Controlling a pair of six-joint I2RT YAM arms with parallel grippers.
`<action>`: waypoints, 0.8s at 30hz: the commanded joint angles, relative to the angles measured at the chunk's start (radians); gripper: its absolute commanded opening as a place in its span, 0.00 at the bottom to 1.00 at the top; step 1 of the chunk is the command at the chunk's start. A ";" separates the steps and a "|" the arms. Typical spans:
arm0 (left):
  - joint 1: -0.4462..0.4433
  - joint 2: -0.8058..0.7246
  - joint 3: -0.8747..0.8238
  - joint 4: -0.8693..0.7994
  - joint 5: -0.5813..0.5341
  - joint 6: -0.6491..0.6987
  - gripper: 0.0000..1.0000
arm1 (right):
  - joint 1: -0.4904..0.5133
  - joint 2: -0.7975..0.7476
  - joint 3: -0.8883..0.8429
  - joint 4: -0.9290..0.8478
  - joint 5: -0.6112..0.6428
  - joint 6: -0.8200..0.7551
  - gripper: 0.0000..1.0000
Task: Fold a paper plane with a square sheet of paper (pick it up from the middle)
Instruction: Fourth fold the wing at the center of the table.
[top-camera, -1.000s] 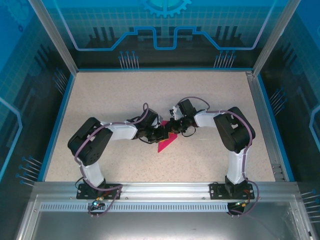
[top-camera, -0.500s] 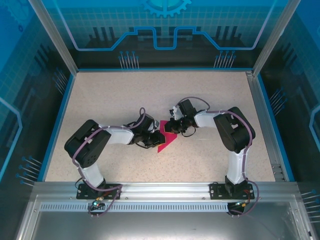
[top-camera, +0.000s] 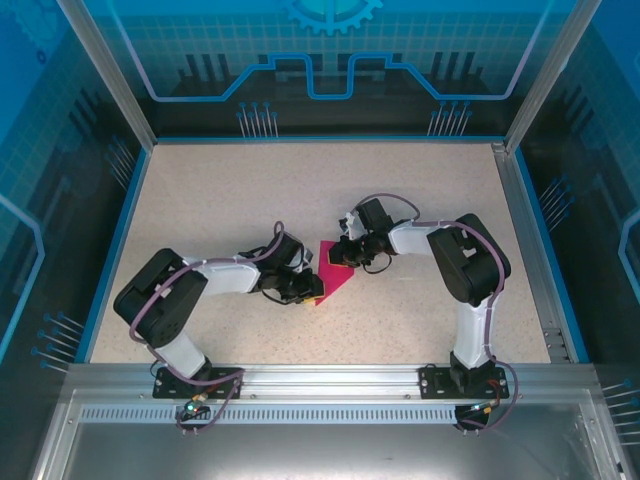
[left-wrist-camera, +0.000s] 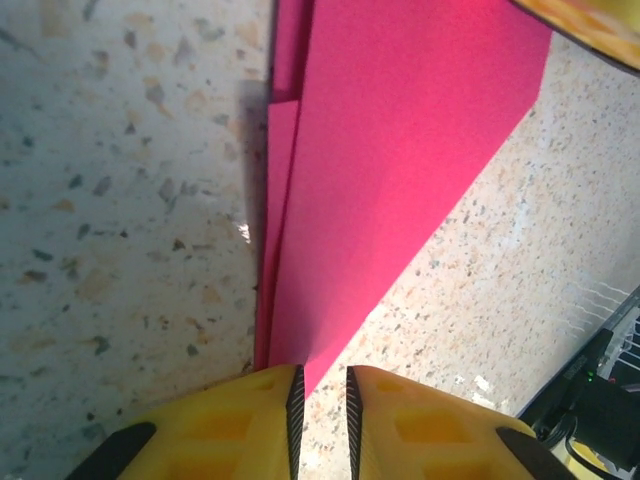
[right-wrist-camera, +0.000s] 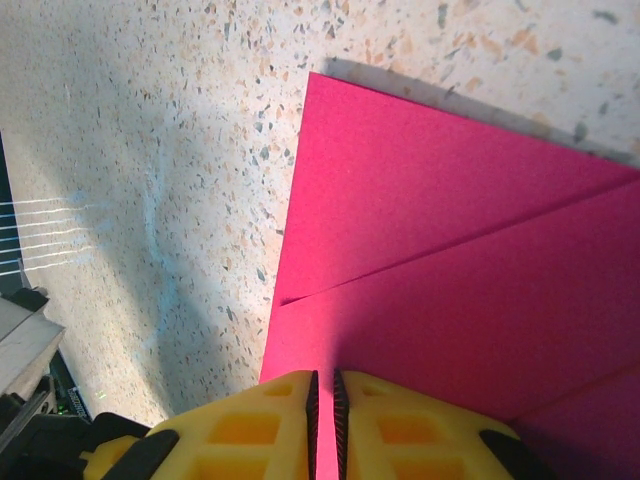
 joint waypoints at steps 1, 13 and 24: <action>0.002 -0.039 0.008 -0.005 0.020 -0.017 0.24 | 0.009 0.074 -0.044 -0.068 0.098 -0.009 0.16; -0.003 0.055 0.015 -0.012 0.101 0.002 0.27 | 0.011 0.082 -0.043 -0.067 0.098 -0.006 0.16; -0.002 0.021 -0.093 -0.109 0.067 0.045 0.26 | 0.012 0.086 -0.049 -0.057 0.099 0.000 0.16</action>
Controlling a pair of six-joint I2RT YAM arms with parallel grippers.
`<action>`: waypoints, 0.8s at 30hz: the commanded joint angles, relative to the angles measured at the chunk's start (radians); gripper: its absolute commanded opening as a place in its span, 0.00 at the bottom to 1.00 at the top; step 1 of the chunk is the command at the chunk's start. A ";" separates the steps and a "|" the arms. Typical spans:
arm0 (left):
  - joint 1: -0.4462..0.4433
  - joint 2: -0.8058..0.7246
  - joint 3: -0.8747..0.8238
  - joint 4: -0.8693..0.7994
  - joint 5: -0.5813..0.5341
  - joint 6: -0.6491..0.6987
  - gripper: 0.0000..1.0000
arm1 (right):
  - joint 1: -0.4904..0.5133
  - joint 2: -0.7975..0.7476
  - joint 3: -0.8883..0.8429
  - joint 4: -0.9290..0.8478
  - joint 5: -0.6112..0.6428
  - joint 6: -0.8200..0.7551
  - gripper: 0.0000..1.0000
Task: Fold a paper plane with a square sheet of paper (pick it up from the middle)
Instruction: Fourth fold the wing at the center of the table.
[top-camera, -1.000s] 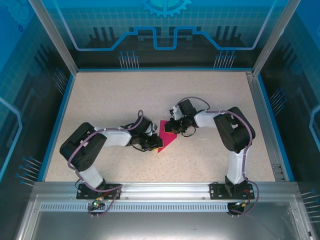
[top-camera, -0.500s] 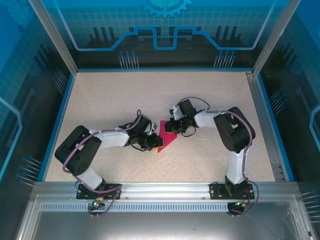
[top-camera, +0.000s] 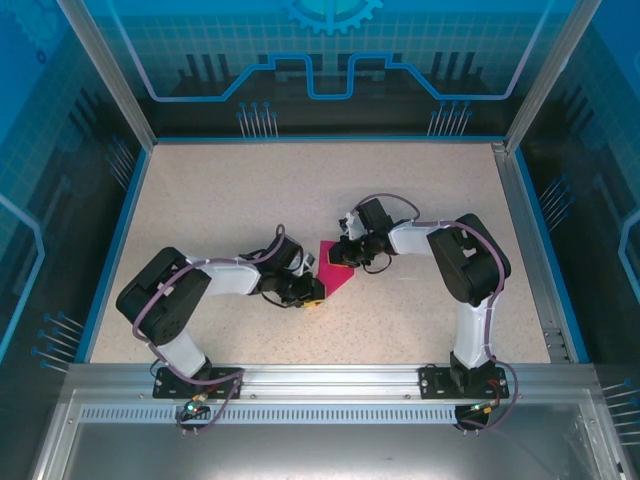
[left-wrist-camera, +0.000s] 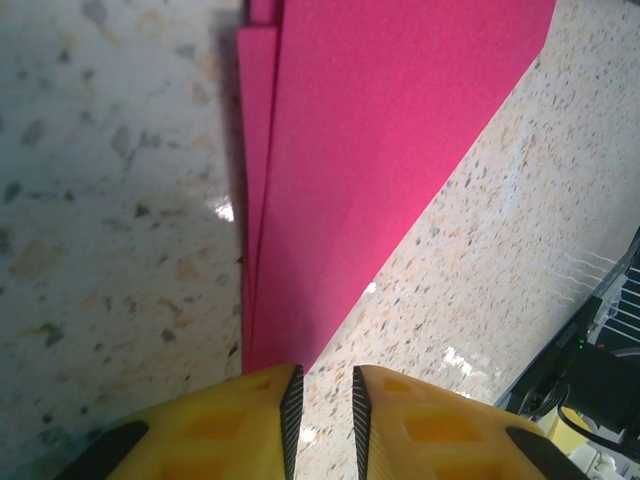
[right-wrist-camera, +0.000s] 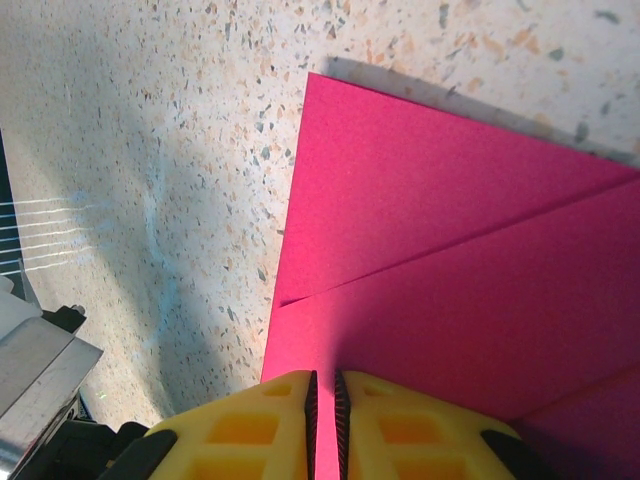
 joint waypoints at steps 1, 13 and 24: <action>-0.002 -0.004 -0.062 -0.148 -0.002 0.020 0.26 | 0.012 0.088 -0.047 -0.059 0.099 -0.003 0.17; -0.003 -0.139 0.001 -0.118 -0.083 -0.007 0.25 | 0.014 0.075 -0.032 -0.064 0.085 -0.004 0.17; -0.001 0.012 0.156 -0.027 -0.134 -0.004 0.22 | 0.020 0.068 0.005 -0.097 0.088 -0.004 0.17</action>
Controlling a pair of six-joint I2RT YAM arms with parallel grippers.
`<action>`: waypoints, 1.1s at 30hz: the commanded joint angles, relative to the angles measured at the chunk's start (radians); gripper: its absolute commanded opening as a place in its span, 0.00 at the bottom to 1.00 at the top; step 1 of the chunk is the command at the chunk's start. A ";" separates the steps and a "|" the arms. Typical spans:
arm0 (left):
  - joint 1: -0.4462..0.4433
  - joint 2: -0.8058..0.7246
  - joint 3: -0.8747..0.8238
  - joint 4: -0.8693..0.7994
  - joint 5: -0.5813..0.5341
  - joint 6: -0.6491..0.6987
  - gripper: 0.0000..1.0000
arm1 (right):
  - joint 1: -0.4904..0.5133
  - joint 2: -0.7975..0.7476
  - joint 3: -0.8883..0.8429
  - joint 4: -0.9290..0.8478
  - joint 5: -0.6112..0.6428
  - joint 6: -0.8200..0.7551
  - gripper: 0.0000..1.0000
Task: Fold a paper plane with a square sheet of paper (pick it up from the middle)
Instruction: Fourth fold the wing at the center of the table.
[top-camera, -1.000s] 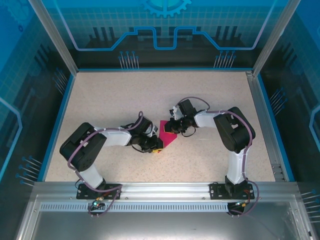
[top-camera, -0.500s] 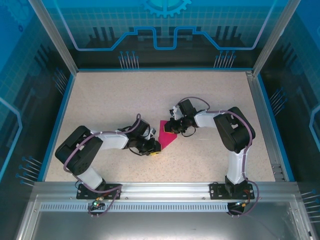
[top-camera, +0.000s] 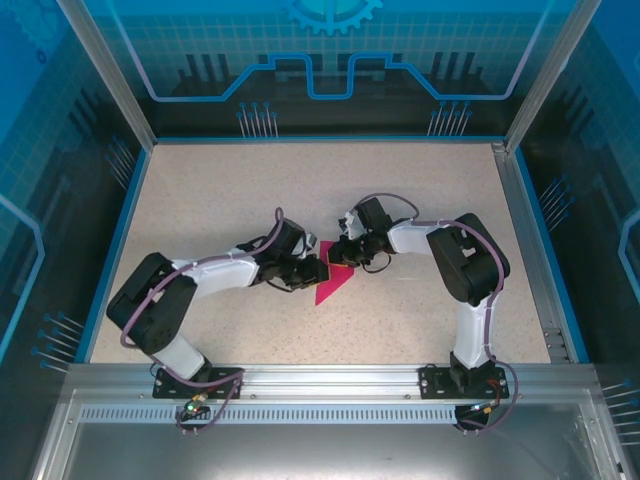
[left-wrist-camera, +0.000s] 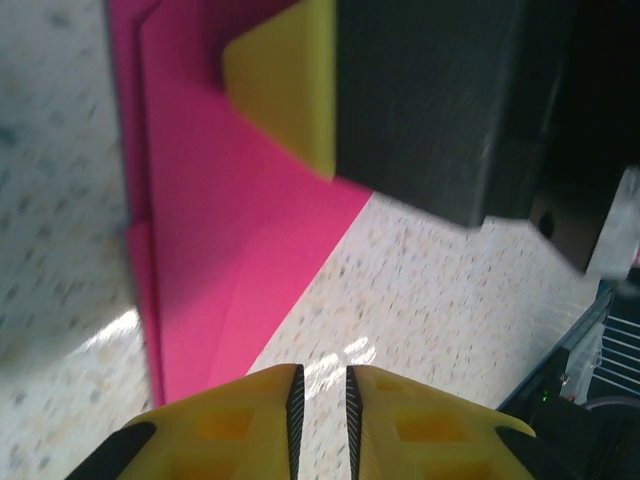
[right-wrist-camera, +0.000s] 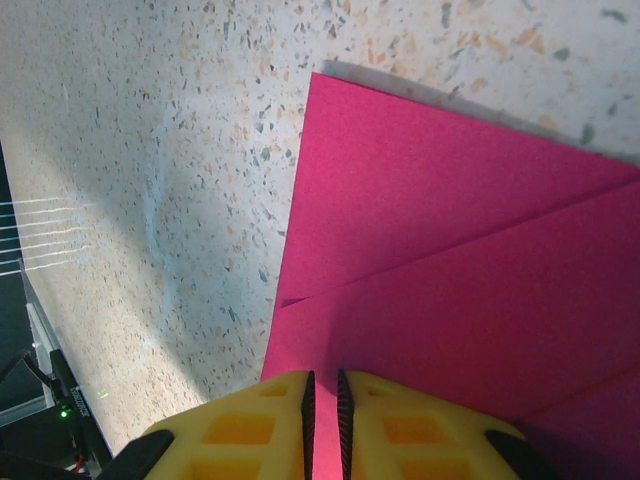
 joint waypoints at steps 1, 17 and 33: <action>-0.001 0.071 0.030 0.018 -0.021 0.000 0.21 | 0.019 0.062 -0.013 -0.069 0.087 -0.003 0.17; -0.002 0.153 -0.052 -0.016 -0.084 0.006 0.08 | 0.063 -0.059 0.003 -0.091 0.047 0.003 0.13; -0.002 0.144 -0.066 -0.033 -0.099 0.018 0.07 | 0.023 0.006 -0.044 0.037 0.120 0.069 0.13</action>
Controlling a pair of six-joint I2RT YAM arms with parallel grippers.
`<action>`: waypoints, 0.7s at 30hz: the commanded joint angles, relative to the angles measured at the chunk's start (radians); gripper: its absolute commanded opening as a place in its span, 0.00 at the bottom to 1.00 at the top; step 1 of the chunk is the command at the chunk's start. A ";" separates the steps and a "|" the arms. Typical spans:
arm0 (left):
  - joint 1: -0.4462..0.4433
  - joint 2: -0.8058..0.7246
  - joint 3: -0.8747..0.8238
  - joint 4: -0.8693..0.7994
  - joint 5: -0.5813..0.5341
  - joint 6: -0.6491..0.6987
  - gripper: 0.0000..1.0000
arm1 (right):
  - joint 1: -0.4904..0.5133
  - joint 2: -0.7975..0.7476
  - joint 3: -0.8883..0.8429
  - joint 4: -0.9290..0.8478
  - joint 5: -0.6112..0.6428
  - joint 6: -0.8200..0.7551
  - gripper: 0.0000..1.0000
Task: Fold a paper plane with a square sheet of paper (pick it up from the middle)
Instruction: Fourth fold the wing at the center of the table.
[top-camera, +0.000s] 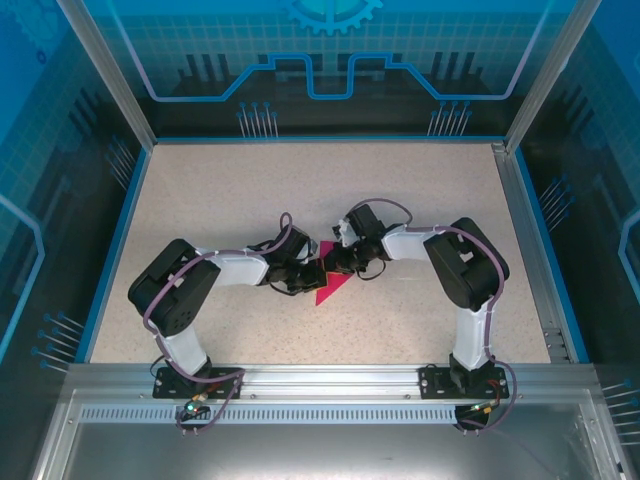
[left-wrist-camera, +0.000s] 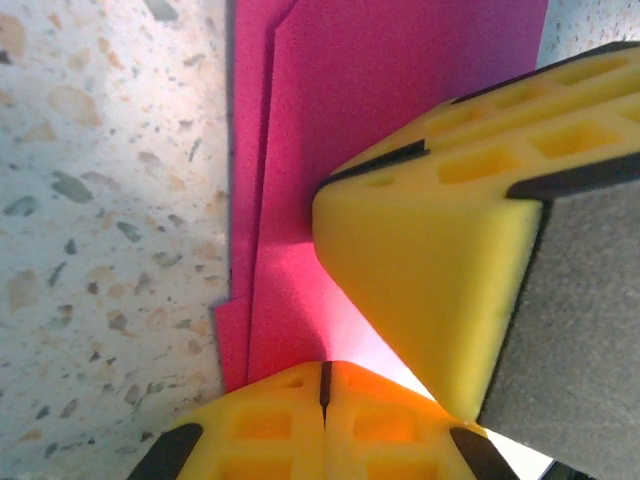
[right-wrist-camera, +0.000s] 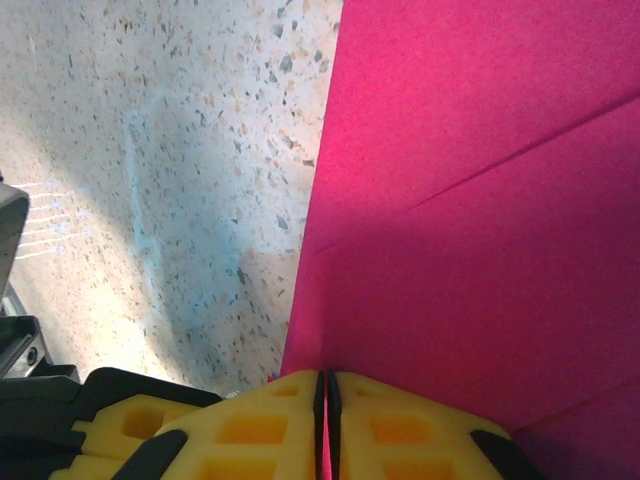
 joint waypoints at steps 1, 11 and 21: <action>-0.003 0.019 -0.052 -0.093 -0.069 0.016 0.07 | -0.049 0.039 -0.008 0.037 0.065 0.013 0.14; -0.003 0.039 -0.065 -0.089 -0.068 0.018 0.06 | -0.142 0.093 0.096 -0.016 0.078 -0.016 0.15; -0.005 0.028 -0.072 -0.093 -0.065 0.021 0.06 | -0.171 0.130 0.226 -0.147 0.116 -0.065 0.17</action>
